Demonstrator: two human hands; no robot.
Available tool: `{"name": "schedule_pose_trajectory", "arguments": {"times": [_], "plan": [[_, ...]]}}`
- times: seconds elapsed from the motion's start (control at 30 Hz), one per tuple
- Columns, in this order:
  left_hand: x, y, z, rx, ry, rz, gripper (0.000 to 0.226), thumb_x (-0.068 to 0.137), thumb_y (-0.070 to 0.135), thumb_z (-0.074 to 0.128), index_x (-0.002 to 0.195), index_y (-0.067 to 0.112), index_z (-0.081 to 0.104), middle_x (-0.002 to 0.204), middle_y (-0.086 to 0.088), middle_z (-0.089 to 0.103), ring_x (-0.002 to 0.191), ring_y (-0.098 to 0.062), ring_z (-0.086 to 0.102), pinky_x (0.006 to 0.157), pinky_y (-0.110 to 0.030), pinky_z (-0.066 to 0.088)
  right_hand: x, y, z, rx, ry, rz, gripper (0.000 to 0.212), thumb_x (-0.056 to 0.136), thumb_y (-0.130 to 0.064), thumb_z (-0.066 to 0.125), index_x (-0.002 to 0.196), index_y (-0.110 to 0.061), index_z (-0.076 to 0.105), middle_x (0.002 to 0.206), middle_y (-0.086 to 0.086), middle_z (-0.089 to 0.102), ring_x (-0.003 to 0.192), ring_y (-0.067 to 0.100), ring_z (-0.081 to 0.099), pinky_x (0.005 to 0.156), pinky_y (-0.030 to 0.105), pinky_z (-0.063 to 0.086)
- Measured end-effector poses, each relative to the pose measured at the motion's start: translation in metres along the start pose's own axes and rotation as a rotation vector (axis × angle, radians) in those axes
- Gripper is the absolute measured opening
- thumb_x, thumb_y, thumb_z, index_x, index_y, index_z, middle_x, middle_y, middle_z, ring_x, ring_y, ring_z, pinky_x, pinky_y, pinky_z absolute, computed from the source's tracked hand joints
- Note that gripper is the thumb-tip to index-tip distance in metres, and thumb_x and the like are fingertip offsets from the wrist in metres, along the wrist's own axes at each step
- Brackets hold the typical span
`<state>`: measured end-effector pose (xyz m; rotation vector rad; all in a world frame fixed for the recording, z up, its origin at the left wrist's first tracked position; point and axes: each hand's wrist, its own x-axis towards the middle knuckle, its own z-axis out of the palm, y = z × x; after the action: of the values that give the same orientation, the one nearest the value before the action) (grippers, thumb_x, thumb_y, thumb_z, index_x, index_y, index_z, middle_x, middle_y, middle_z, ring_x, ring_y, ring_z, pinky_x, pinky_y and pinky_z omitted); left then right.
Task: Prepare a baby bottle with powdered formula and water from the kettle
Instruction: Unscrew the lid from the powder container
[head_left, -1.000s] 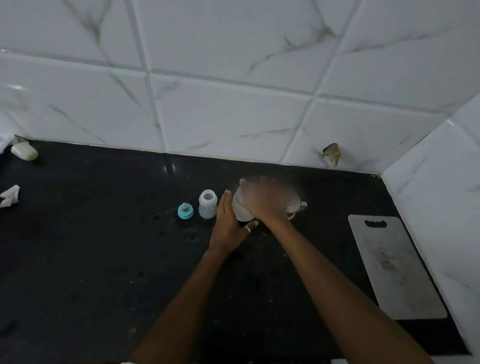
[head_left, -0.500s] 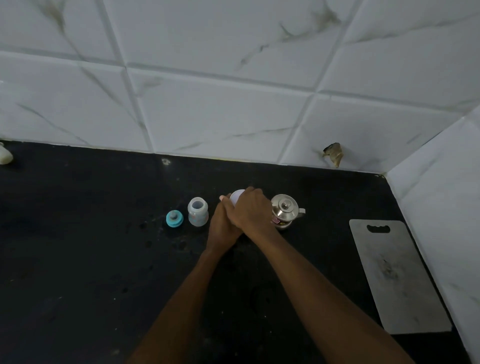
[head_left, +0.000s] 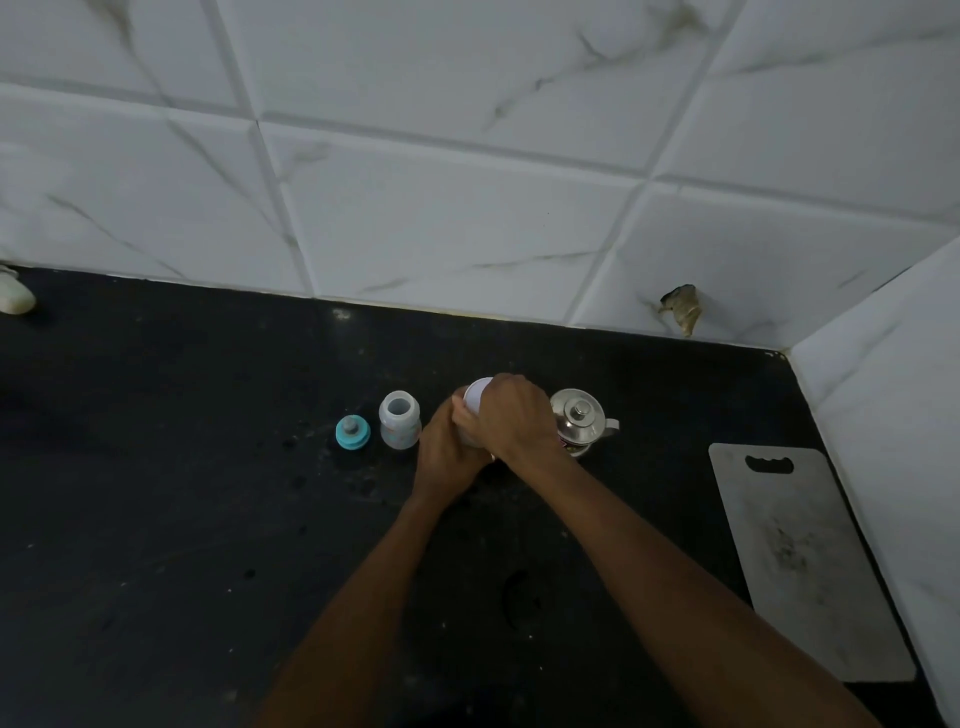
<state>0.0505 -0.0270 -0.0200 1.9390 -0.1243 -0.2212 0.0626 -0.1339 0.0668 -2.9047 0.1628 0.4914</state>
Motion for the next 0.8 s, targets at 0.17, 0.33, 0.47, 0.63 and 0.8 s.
{"name": "schedule_pose_trajectory", "arguments": {"times": [0.17,0.33,0.47,0.63,0.8], "plan": [[0.0,-0.001,0.003,-0.019,0.007,-0.002,0.067,0.076,0.023,0.086,0.137,0.014,0.059,0.127,0.012,0.063,0.121,-0.002,0.062,0.092,-0.003,0.043,0.003,0.0,-0.008,-0.059,-0.031,-0.088,0.036,0.102,-0.033,0.05,0.105,-0.003,0.068,0.105,0.013,0.069,0.103,0.029,0.066,0.091,0.04,0.05],[-0.002,0.001,-0.002,-0.046,0.003,0.073,0.075,0.076,0.021,0.086,0.144,0.017,0.055,0.141,0.002,0.064,0.132,-0.008,0.059,0.109,-0.029,0.048,0.003,0.019,-0.007,-0.237,0.078,-0.221,0.066,0.096,-0.06,0.049,0.128,-0.003,0.056,0.119,0.015,0.065,0.101,0.028,0.066,0.077,0.033,0.047],[-0.003,0.007,-0.005,0.032,0.013,0.054,0.077,0.077,0.006,0.084,0.145,0.023,0.052,0.135,-0.001,0.066,0.124,-0.015,0.063,0.105,-0.035,0.052,0.005,0.025,-0.018,-0.297,0.001,-0.32,0.073,0.095,-0.061,0.051,0.141,-0.006,0.042,0.131,0.018,0.055,0.112,0.034,0.06,0.086,0.04,0.05],[-0.001,0.009,-0.006,0.07,-0.01,0.004,0.061,0.078,0.001,0.08,0.132,0.018,0.057,0.117,-0.008,0.071,0.109,-0.025,0.068,0.094,-0.039,0.057,0.009,0.012,-0.035,-0.287,-0.27,-0.34,0.08,0.091,-0.031,0.072,0.157,-0.018,0.027,0.154,0.012,0.034,0.135,0.04,0.04,0.102,0.048,0.046],[-0.001,0.003,-0.004,0.101,-0.046,0.007,0.071,0.08,0.018,0.085,0.142,0.011,0.052,0.137,-0.009,0.064,0.129,-0.026,0.061,0.107,-0.047,0.051,-0.003,0.009,-0.036,-0.215,-0.232,-0.301,0.083,0.091,-0.034,0.072,0.159,-0.023,0.025,0.165,0.011,0.022,0.145,0.043,0.03,0.112,0.054,0.04]]}}
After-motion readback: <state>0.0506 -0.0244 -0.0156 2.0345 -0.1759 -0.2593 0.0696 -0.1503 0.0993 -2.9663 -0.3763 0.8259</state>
